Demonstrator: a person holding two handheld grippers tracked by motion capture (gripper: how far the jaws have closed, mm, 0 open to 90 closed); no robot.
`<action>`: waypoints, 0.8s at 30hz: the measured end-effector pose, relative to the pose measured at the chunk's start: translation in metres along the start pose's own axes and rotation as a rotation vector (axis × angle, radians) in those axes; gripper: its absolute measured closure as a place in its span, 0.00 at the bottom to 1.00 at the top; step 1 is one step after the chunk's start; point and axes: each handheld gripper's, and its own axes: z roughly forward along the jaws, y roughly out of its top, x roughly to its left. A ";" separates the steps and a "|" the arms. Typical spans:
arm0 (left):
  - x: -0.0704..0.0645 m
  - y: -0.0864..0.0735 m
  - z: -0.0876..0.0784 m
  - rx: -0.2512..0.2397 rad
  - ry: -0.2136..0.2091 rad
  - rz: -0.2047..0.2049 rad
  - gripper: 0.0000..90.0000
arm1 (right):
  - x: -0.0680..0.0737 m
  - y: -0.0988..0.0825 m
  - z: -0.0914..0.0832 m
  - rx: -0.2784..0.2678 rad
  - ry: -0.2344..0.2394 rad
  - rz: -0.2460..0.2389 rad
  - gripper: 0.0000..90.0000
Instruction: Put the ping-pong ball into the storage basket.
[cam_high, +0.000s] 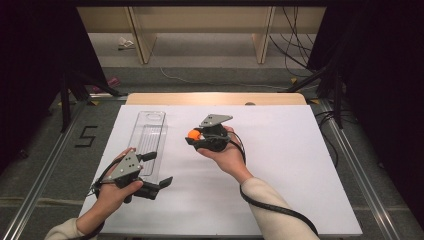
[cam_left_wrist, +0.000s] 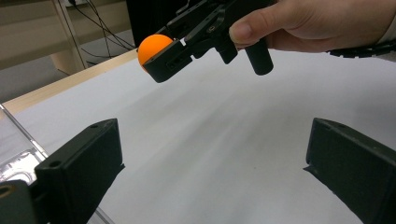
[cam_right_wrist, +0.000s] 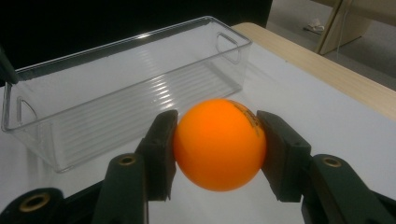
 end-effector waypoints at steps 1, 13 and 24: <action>0.000 0.000 0.000 0.000 0.000 0.000 0.04 | 0.000 0.000 0.000 -0.001 0.000 0.001 0.57; 0.000 0.000 0.000 0.000 -0.002 -0.002 0.04 | 0.001 0.004 0.002 -0.006 0.003 0.003 0.57; 0.000 0.000 0.000 -0.001 -0.001 -0.003 0.04 | 0.002 0.007 0.007 -0.006 0.011 0.003 0.57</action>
